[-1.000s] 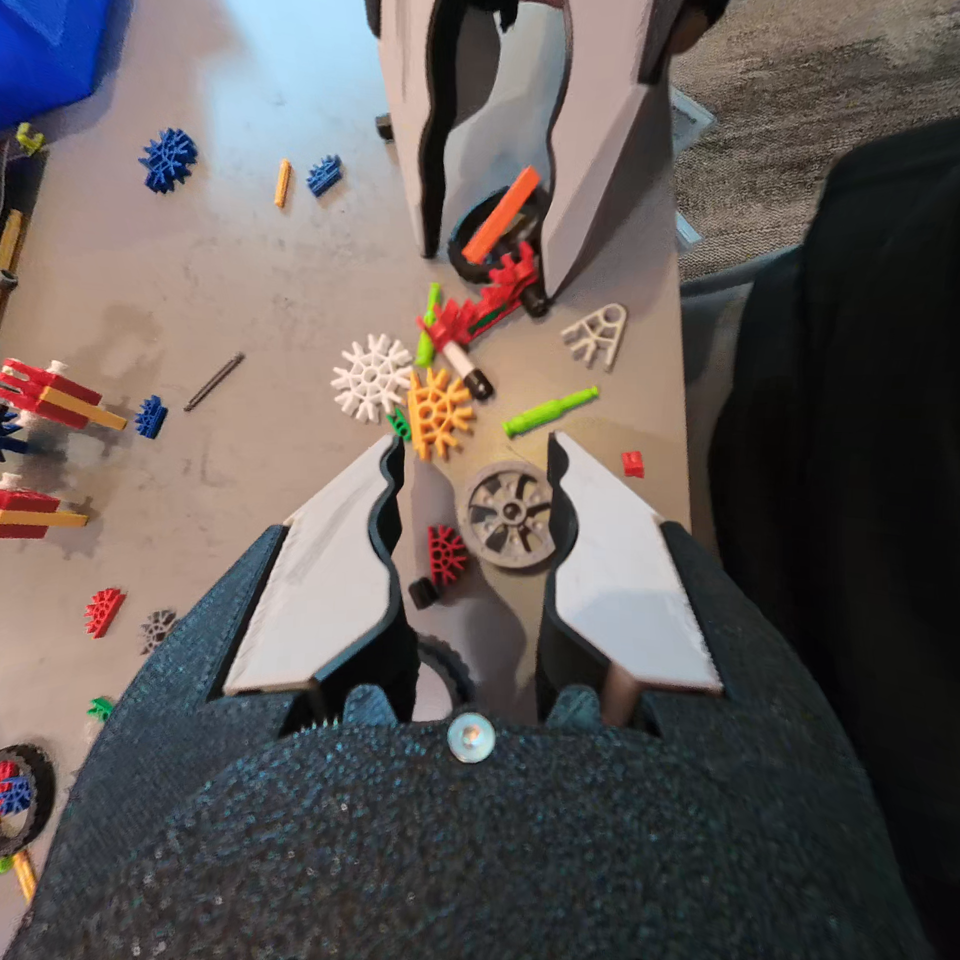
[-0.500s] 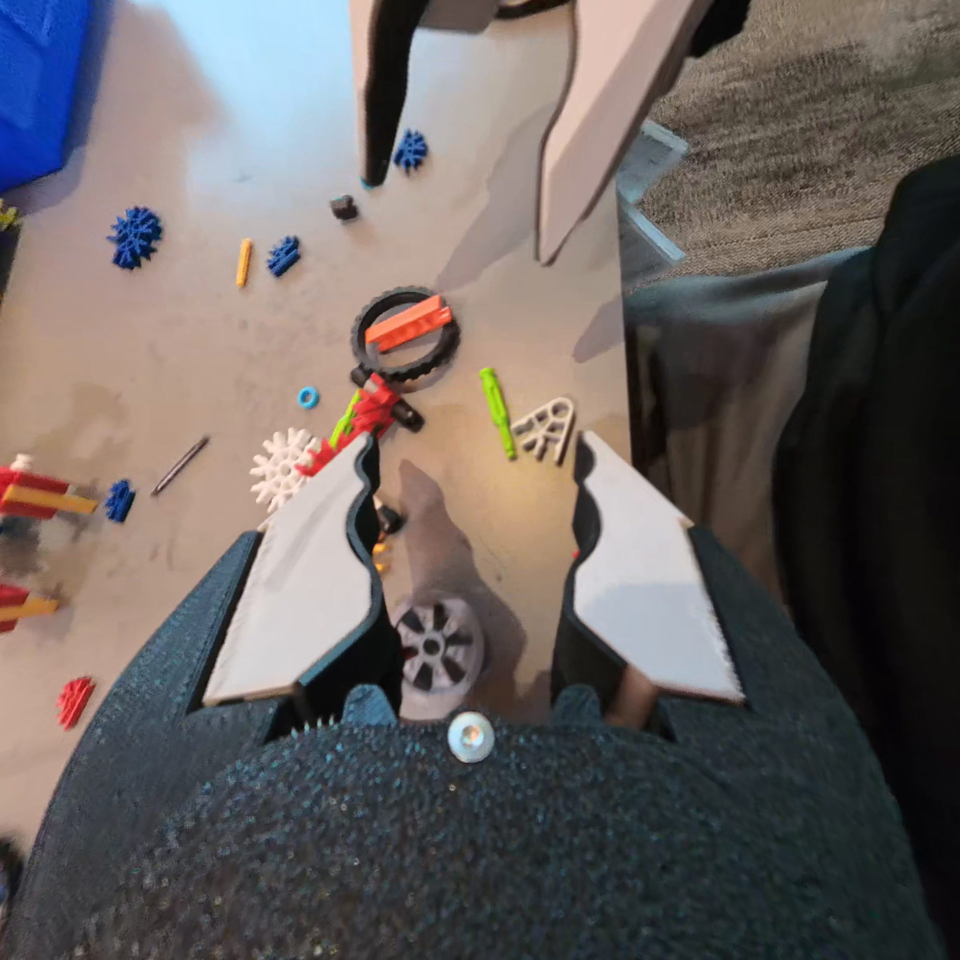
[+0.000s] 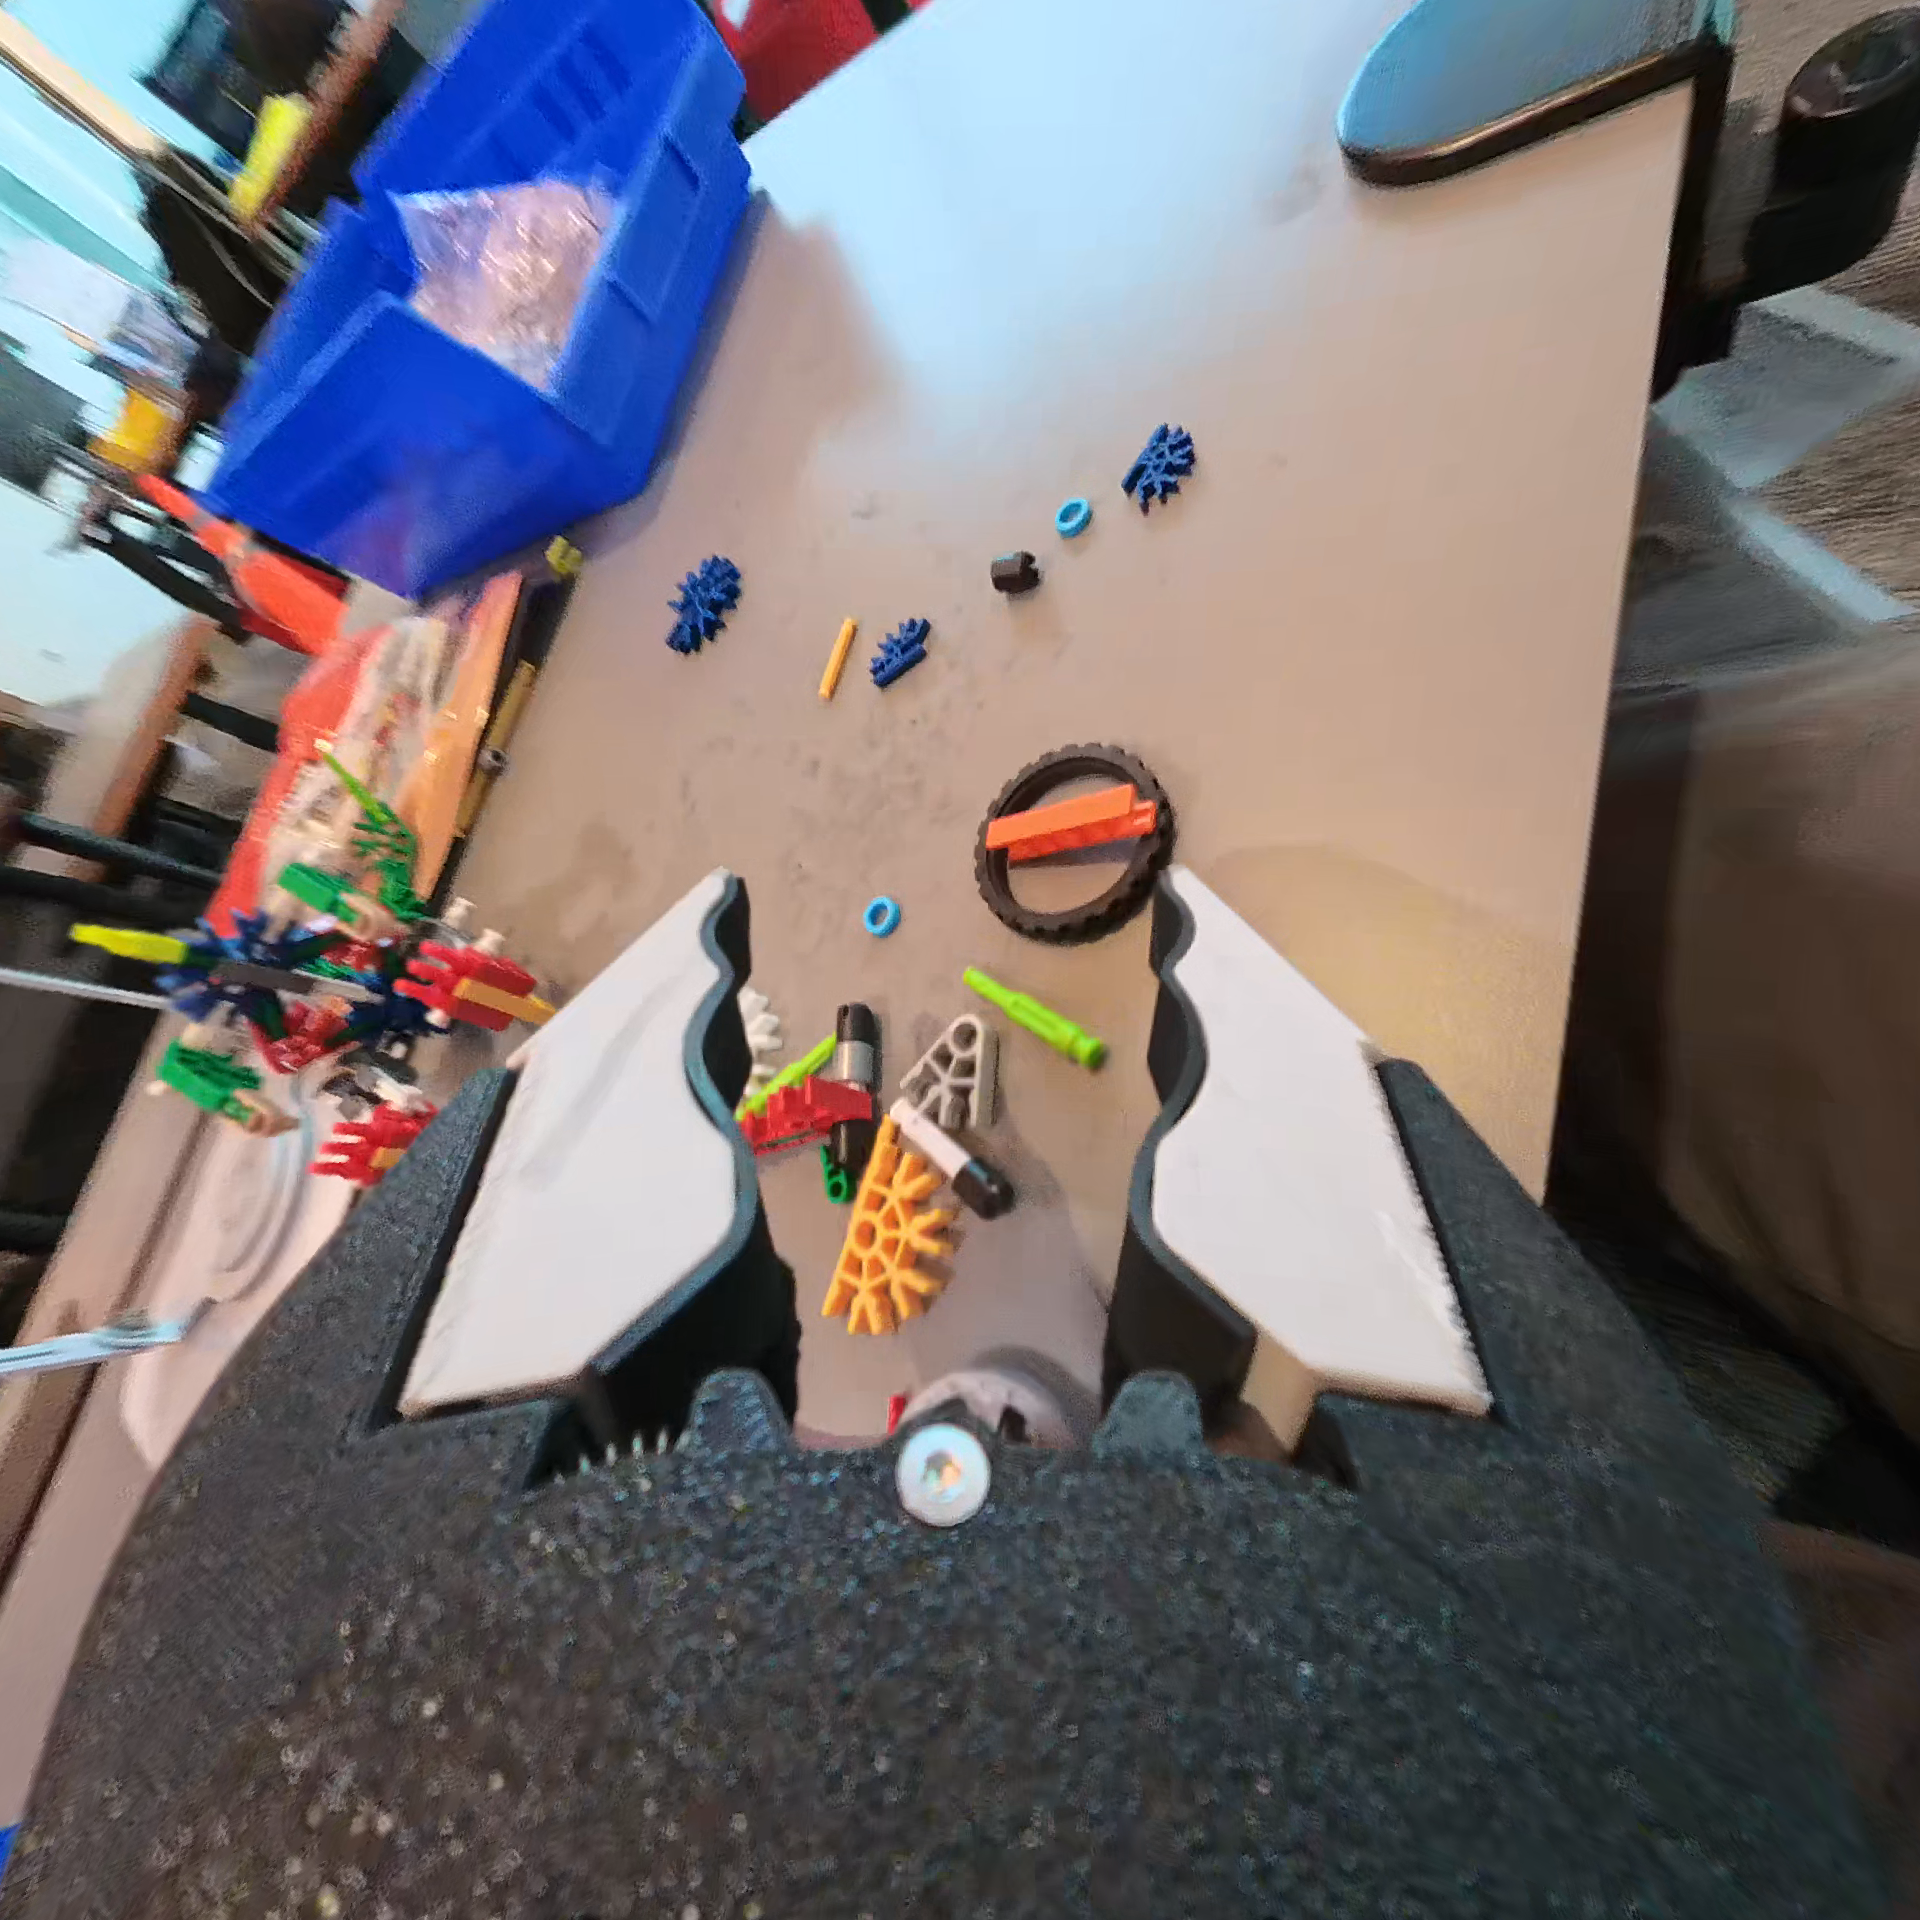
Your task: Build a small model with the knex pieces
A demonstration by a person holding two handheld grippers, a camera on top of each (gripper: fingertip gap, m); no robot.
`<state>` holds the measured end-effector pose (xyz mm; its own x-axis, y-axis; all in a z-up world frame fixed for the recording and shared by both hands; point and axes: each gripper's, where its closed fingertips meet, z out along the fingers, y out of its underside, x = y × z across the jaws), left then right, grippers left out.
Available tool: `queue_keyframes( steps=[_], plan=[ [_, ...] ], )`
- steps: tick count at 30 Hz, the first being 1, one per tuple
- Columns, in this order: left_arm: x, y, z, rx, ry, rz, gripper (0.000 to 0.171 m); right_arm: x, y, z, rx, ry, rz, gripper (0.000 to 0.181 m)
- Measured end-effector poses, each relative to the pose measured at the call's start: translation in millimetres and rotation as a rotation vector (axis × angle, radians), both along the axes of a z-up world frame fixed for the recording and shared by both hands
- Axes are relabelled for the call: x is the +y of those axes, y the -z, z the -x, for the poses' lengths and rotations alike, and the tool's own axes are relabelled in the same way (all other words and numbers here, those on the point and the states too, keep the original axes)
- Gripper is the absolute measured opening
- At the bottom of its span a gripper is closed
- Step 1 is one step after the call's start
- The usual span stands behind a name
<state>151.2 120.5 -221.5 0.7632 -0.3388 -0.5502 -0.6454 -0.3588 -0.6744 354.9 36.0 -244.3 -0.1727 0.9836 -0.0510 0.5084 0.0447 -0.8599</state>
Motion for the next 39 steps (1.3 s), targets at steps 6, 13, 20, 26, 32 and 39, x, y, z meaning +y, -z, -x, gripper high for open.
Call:
queue_keyframes(
  steps=[6, 13, 20, 26, 32, 39],
  plan=[
    [8, -3, 4, 0.115, -0.088, -0.137, 0.072, -10, 71, -80, -0.064, 0.175, 0.192, 0.058],
    [16, -10, 6, 0.297, -0.131, -0.258, 0.062, 24, 180, -161, -0.148, 0.398, 0.384, 0.055],
    [20, -8, 13, 0.333, -0.188, -0.252, 0.055, 54, 358, -176, -0.342, 0.534, 0.391, 0.046],
    [24, -11, 33, 0.314, -0.309, -0.249, 0.063, 68, 509, -141, -0.445, 0.618, 0.362, 0.034],
    [26, -9, 43, 0.349, -0.367, -0.23, 0.055, 77, 607, -111, -0.543, 0.617, 0.263, 0.037],
    [28, -6, 53, 0.395, -0.438, -0.203, 0.046, 75, 687, -105, -0.668, 0.587, 0.128, 0.042]
  ],
)
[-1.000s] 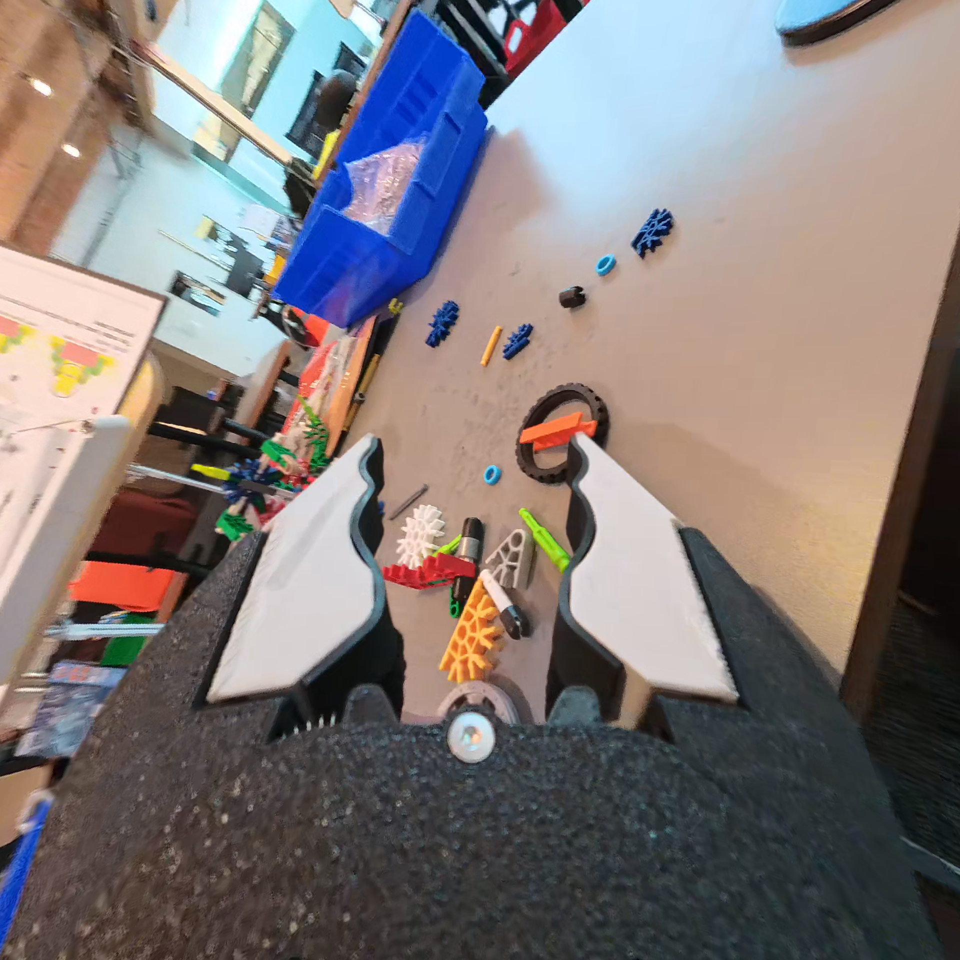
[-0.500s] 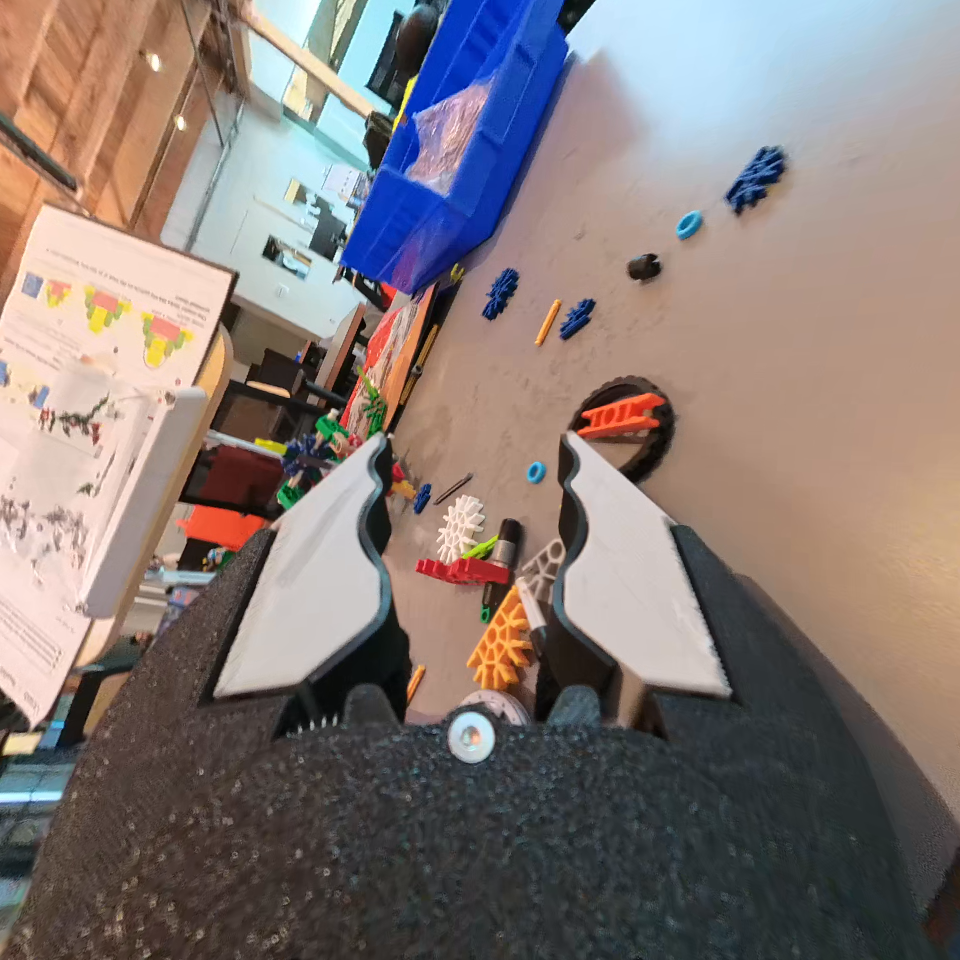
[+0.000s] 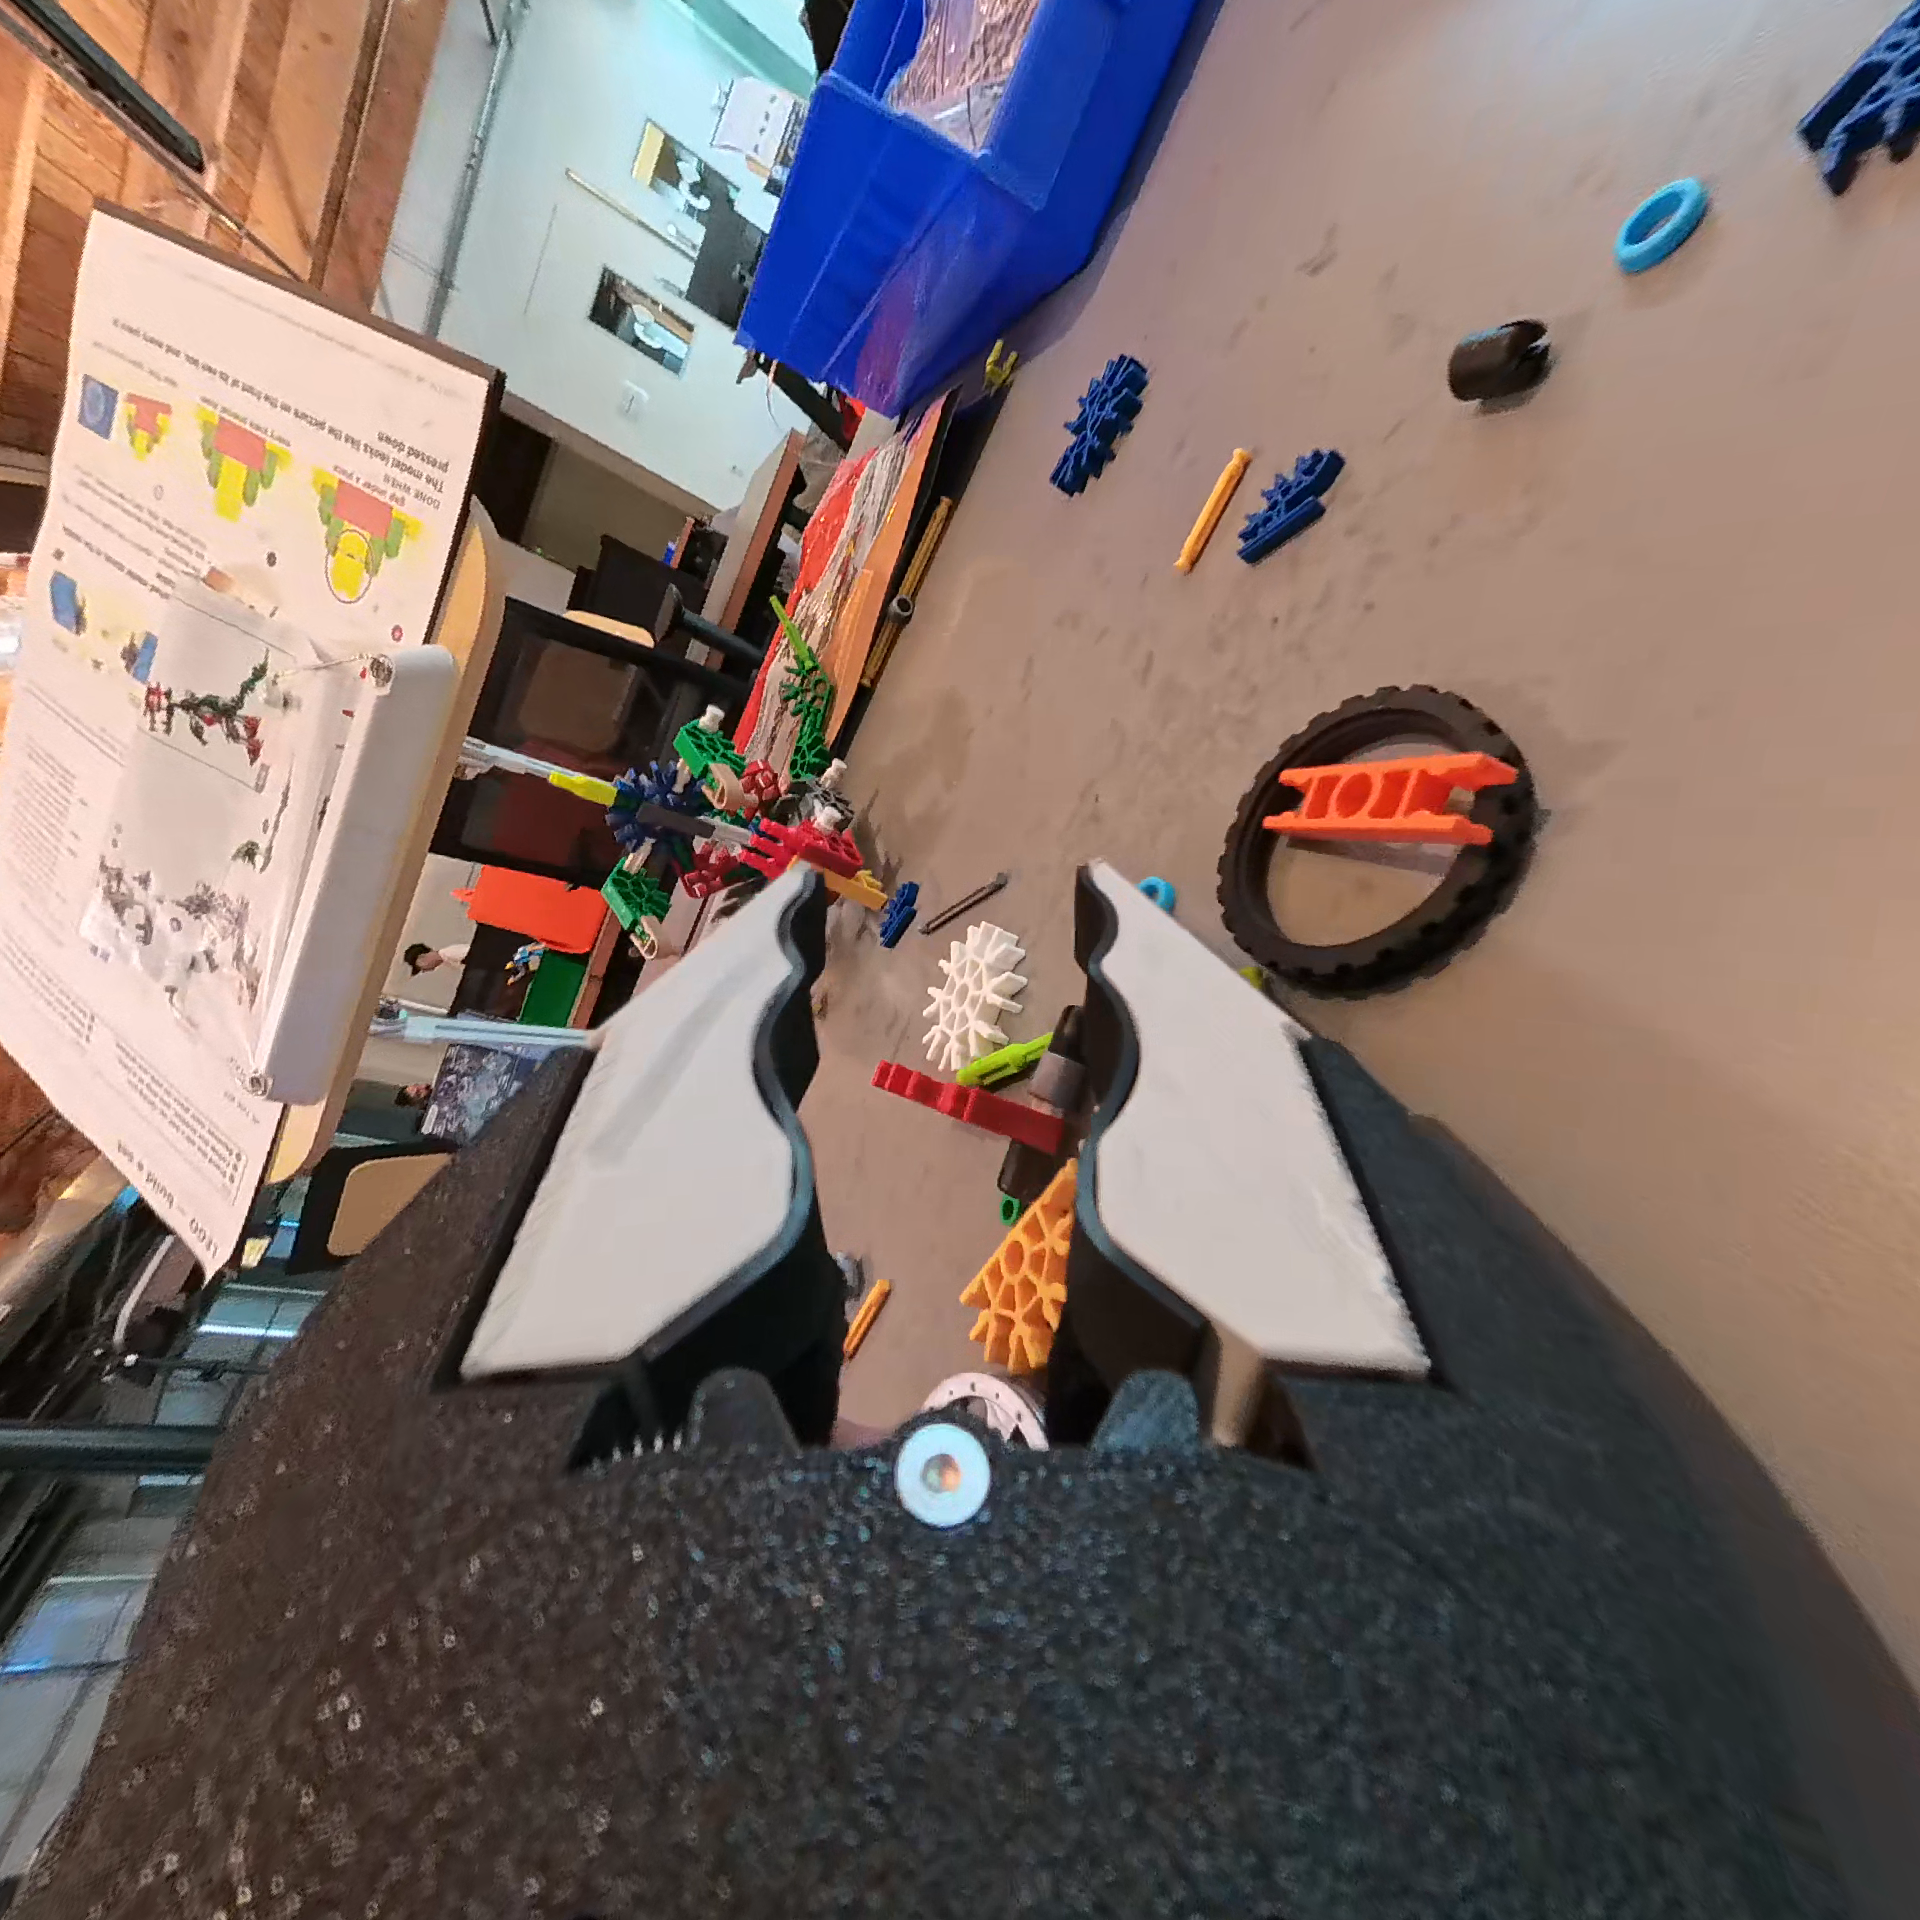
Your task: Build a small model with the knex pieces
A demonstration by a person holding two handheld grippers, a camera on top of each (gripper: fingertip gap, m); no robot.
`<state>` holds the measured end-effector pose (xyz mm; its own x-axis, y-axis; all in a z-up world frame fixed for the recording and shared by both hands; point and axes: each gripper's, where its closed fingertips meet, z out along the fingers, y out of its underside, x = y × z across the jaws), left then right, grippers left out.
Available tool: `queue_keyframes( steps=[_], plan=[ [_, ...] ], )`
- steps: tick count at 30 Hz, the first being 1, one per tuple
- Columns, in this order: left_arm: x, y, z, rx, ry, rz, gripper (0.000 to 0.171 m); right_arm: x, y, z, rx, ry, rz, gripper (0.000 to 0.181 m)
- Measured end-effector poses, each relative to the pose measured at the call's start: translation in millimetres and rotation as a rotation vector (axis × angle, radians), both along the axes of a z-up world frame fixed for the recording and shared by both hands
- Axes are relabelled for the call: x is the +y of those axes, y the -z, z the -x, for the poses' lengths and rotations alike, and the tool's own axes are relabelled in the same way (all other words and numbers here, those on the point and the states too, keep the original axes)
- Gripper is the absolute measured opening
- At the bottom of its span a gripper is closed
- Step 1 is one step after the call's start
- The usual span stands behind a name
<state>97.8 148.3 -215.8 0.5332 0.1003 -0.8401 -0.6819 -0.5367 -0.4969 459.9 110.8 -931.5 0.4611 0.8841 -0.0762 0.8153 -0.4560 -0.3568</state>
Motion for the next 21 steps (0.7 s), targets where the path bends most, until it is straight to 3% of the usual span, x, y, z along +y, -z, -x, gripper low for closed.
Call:
queue_keyframes(
  steps=[8, 10, 15, 16, 21],
  plan=[
    [1, 4, 3, 0.009, -0.024, 0.028, 0.036, 14, 33, 5, -0.074, 0.01, -0.075, 0.04],
    [1, 5, 4, 0.011, -0.028, 0.031, 0.036, 18, 41, 5, -0.097, -0.005, -0.076, 0.027],
    [1, 5, 4, 0.014, -0.033, 0.035, 0.035, 19, 43, 6, -0.11, -0.05, -0.091, 0.019],
    [1, 5, 4, 0.014, -0.032, 0.035, 0.034, 22, 43, 4, -0.115, -0.041, -0.099, 0.001],
    [1, 5, 4, 0.019, -0.032, 0.031, 0.035, 22, 38, -6, -0.036, 0.099, 0.018, 0.001]
  ],
)
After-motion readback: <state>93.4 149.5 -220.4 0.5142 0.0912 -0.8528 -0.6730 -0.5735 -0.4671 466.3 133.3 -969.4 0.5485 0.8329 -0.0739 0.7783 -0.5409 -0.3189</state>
